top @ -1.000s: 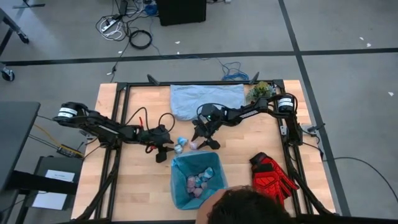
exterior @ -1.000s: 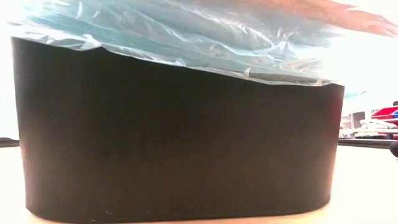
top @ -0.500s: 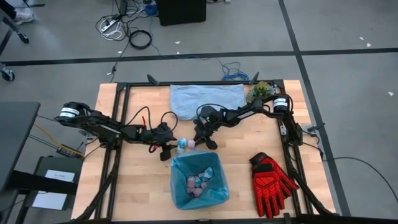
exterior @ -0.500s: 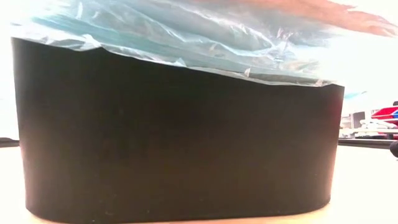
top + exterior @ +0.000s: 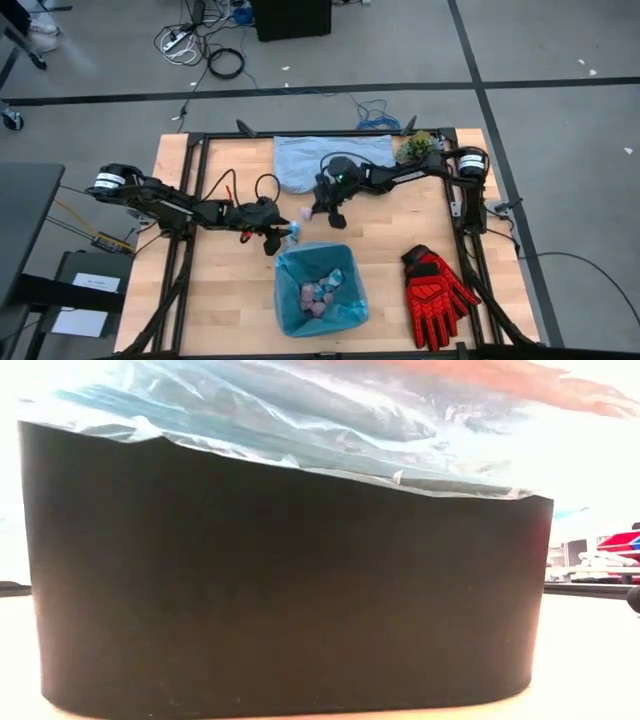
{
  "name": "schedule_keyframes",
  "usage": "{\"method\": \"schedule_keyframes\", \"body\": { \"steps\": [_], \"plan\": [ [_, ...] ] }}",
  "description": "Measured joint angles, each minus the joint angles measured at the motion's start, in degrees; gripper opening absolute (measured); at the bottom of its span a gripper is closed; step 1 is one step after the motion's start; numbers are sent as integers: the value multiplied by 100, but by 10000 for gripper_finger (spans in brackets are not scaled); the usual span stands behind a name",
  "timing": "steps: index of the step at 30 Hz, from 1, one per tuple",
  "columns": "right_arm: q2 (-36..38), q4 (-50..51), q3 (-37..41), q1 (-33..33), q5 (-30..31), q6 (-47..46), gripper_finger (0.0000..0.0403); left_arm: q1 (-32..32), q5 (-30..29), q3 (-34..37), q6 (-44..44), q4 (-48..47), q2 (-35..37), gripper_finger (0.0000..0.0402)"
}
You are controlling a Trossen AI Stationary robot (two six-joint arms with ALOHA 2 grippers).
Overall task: Place trash/remove bag and relplace
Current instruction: Put the pink crumbled trash bag into the trash bin
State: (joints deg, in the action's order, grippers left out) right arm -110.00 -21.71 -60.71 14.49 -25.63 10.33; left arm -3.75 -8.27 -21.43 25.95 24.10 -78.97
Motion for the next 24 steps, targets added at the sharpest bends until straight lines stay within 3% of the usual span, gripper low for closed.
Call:
{"method": "schedule_keyframes", "body": {
  "steps": [6,14,24],
  "plan": [
    [795,350,-9,293,17,75,0,188,-125,-153,770,-31,274,177],
    [1812,652,-7,564,-332,-366,0,669,-138,-291,579,-66,729,177],
    [2709,791,-13,-9,-877,-891,0,1137,-67,-280,564,-781,1432,177]
  ]
}}
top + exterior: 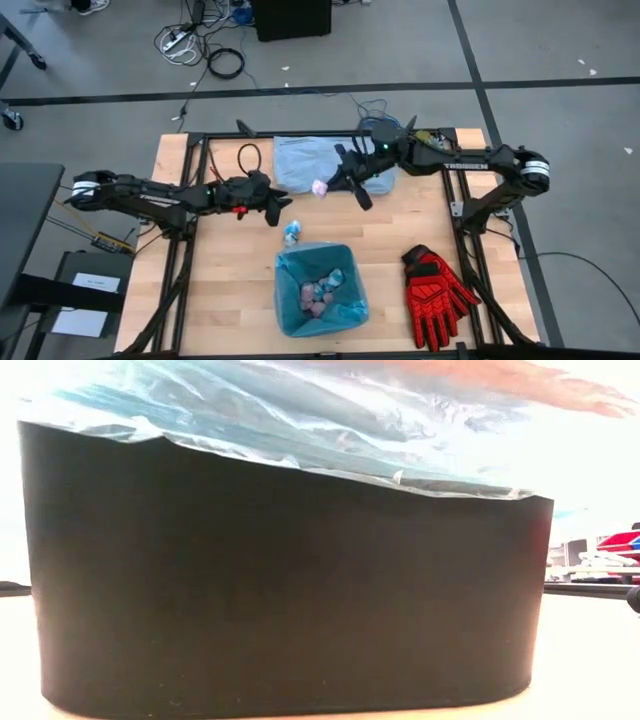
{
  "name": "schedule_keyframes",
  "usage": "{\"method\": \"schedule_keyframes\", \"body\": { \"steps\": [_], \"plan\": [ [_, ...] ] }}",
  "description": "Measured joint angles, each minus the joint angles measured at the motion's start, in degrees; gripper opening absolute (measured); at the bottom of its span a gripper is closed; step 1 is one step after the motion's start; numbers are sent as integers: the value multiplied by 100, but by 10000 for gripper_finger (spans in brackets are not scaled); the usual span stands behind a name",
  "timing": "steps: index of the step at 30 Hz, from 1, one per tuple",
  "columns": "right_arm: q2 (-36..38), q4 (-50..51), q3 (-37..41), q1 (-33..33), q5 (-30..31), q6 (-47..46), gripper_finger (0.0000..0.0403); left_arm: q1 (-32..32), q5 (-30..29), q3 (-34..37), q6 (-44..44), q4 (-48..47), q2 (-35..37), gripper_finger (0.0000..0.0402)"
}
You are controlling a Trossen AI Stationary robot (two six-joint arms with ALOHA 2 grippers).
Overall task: Place trash/remove bag and relplace
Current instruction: Put the pink crumbled trash bag into the trash bin
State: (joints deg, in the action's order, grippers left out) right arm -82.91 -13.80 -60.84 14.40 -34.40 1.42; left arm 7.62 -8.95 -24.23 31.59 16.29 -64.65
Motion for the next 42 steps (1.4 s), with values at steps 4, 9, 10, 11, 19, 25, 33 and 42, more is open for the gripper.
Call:
{"method": "schedule_keyframes", "body": {
  "steps": [4,9,10,11,19,25,33,42],
  "plan": [
    [-75,332,3,-436,10,201,0,108,403,2,-265,-206,341,177],
    [-221,614,-401,-738,-6,28,1,219,874,-9,-721,-133,763,177],
    [-219,730,-572,-806,16,-125,1,232,907,-9,-728,-157,844,177],
    [-219,876,-763,-884,28,-279,1,241,958,-9,-728,-221,925,177],
    [-371,2469,-1902,-1645,480,-673,1,256,1309,-2,-1105,-327,1350,177],
    [-715,2692,-1965,-2220,799,-1380,4,254,1619,-13,-1163,-411,1542,177],
    [-1080,2572,-1967,-2523,1148,-1674,81,254,1715,-2,-1123,-1009,1633,177],
    [-1081,2445,-1967,-2720,1755,-1742,199,240,1772,0,-1040,-1896,1644,177]
  ]
}}
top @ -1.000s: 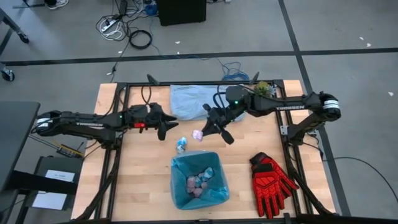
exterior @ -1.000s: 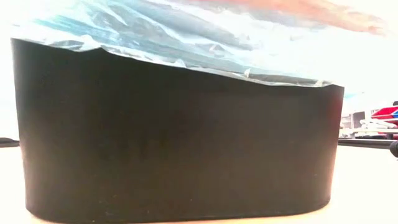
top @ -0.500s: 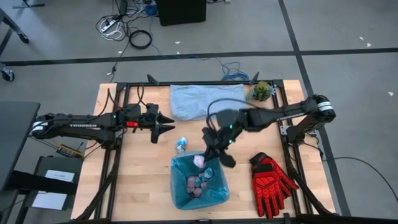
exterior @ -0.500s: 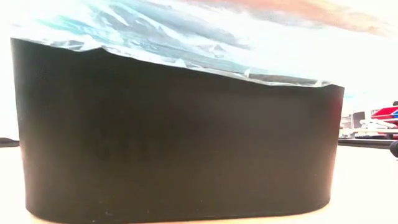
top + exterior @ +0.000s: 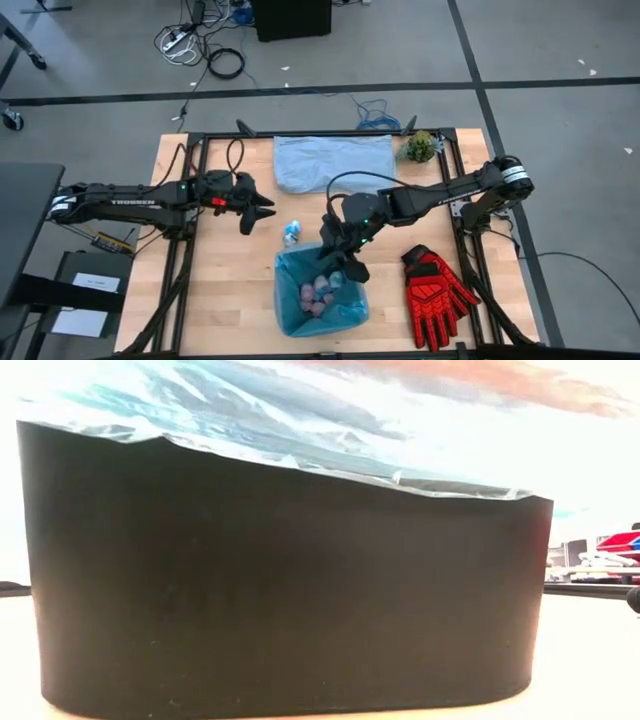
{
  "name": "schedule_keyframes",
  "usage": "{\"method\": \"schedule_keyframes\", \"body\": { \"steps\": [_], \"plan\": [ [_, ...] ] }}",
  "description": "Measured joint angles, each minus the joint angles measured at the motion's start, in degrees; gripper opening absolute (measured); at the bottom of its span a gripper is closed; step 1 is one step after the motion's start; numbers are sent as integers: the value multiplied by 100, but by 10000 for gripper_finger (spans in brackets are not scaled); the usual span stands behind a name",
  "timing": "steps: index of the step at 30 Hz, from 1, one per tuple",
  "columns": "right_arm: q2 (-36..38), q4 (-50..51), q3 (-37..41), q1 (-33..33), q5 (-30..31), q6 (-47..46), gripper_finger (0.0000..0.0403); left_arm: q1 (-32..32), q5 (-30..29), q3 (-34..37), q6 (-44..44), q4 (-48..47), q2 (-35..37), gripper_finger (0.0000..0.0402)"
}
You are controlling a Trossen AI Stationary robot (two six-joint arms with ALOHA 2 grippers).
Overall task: Place trash/remove bag and relplace
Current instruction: Put the pink crumbled trash bag into the trash bin, then put the blue crumbled trash bag into the trash bin
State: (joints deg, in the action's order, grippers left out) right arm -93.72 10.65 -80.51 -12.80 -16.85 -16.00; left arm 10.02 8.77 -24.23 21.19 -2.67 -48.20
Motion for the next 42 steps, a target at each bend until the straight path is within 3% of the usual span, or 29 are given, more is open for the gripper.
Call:
{"method": "schedule_keyframes", "body": {
  "steps": [6,10,15,20,23,30,34,42],
  "plan": [
    [67,-17,2,-70,255,520,216,0,-2,-1,-281,-74,-18,177],
    [302,-131,2,-44,634,597,206,0,-83,-2,539,-42,-18,177],
    [698,-19,2,-57,1365,519,189,-61,60,4,559,-400,-22,177],
    [807,-792,2,147,2540,-52,185,-70,-417,11,266,-785,-110,177],
    [762,-1191,0,273,2820,-434,185,-71,-582,15,247,-843,-239,177],
    [740,-1239,4,418,3890,-1603,177,-72,-881,13,2019,-466,-877,177],
    [740,-1250,4,432,4202,-2199,173,-77,-518,15,2288,-258,-1356,177],
    [739,-1420,4,373,4589,-2649,164,-77,15,13,1868,477,-2210,177]
  ]
}}
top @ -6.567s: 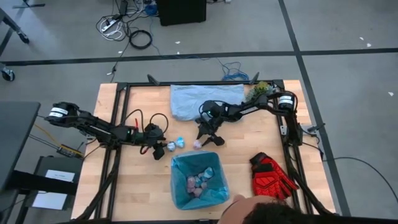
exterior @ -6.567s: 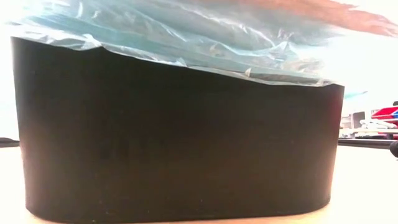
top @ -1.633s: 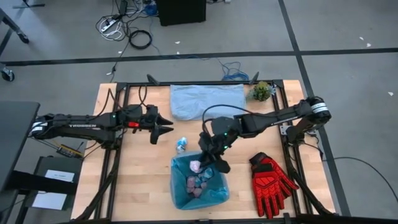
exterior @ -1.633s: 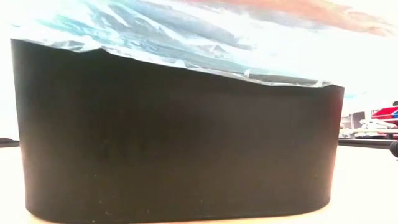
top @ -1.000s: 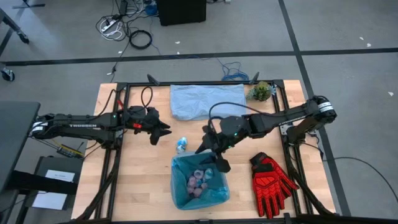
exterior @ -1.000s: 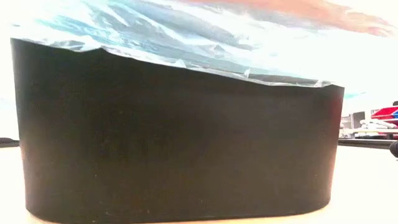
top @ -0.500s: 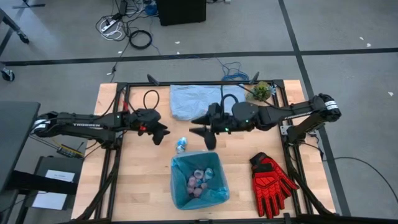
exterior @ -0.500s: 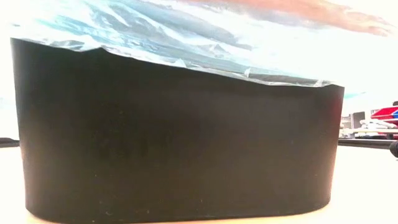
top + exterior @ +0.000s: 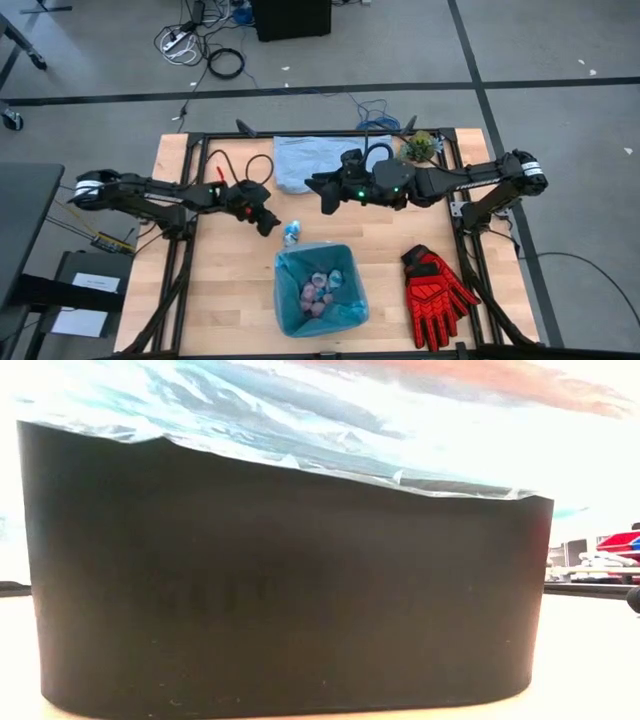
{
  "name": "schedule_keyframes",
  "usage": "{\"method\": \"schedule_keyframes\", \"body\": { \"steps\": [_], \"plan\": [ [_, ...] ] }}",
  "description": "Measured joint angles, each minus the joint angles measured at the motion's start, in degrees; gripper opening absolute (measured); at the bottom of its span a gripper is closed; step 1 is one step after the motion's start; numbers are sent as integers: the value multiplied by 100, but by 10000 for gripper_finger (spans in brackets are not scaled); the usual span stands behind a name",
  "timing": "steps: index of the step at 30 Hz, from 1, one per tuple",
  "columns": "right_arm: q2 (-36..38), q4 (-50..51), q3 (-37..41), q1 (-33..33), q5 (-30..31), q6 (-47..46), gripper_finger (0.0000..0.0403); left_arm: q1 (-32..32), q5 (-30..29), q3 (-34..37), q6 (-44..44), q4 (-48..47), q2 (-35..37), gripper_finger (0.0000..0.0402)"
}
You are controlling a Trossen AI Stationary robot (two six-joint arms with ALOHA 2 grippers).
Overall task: Place trash/remove bag and relplace
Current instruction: Put the blue crumbled trash bag into the trash bin
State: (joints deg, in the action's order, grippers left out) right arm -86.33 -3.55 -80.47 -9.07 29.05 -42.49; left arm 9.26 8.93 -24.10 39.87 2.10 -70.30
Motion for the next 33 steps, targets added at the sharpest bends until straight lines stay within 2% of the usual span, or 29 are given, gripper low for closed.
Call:
{"method": "schedule_keyframes", "body": {
  "steps": [6,13,17,25,29,33],
  "plan": [
    [0,-25,0,-87,260,6,158,-81,468,-9,-476,1155,-321,200],
    [-2,-36,0,-171,358,12,157,-66,386,-26,-376,1081,-612,287],
    [-28,-41,0,-183,505,118,157,-66,232,-26,-519,1162,-977,314],
    [-94,-54,0,-198,504,157,157,-65,297,-26,-537,1701,-1548,300],
    [-94,-70,0,-207,503,168,157,-76,439,-72,-539,1812,-1625,276],
    [-94,-65,0,-207,504,206,157,-74,413,-156,-672,1802,-1726,234]
  ]
}}
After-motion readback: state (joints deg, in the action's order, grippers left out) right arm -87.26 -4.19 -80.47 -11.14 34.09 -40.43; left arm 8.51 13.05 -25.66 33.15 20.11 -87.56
